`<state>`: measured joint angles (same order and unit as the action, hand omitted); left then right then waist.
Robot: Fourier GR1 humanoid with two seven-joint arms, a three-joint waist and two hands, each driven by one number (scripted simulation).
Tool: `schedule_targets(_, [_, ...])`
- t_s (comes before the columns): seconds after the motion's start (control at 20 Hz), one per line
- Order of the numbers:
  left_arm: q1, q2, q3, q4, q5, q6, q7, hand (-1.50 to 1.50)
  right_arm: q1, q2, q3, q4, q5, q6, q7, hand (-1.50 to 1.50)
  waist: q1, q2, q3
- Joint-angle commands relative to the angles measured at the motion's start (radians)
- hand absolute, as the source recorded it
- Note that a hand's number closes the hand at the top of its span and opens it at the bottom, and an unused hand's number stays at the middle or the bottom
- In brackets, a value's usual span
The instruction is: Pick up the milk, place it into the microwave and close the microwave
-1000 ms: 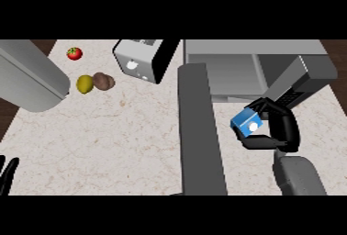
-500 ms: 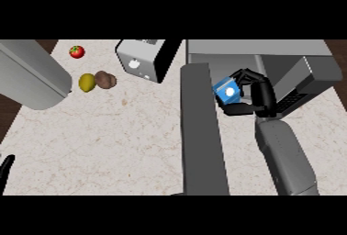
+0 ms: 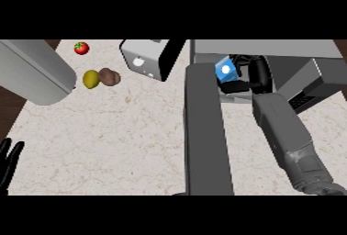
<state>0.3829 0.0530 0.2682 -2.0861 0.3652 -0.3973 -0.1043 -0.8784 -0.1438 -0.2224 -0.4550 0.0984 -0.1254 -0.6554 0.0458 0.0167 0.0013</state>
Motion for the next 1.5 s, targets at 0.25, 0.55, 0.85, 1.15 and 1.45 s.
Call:
schedule_targets(0.25, [-0.011,0.013,-0.021,-0.012,0.012,-0.041,0.002,-1.50,-0.152,-0.059,-0.022,0.203,0.057,-0.115,-0.066,1.50,0.050,0.019,0.001])
schedule_targets(0.55, [-0.060,0.001,-0.040,-0.006,-0.015,-0.010,0.012,-1.50,-0.173,-0.103,-0.040,0.257,0.065,-0.173,-0.075,1.50,0.071,0.038,0.004])
schedule_targets(0.85, [-0.104,0.013,-0.037,0.009,-0.045,0.002,0.011,-1.50,-0.231,-0.092,-0.102,0.286,0.031,-0.401,0.008,1.50,0.093,0.050,0.003])
schedule_targets(1.15, [-0.121,0.032,-0.048,0.023,-0.078,-0.015,0.004,-1.50,-0.247,-0.136,-0.018,0.322,0.141,-0.572,-0.004,-1.50,0.124,0.065,0.000])
schedule_targets(1.45, [-0.127,0.020,-0.083,0.026,-0.111,-0.012,0.011,-1.50,-0.274,-0.128,-0.009,0.356,0.159,-0.648,0.034,-1.50,0.138,0.069,0.003])
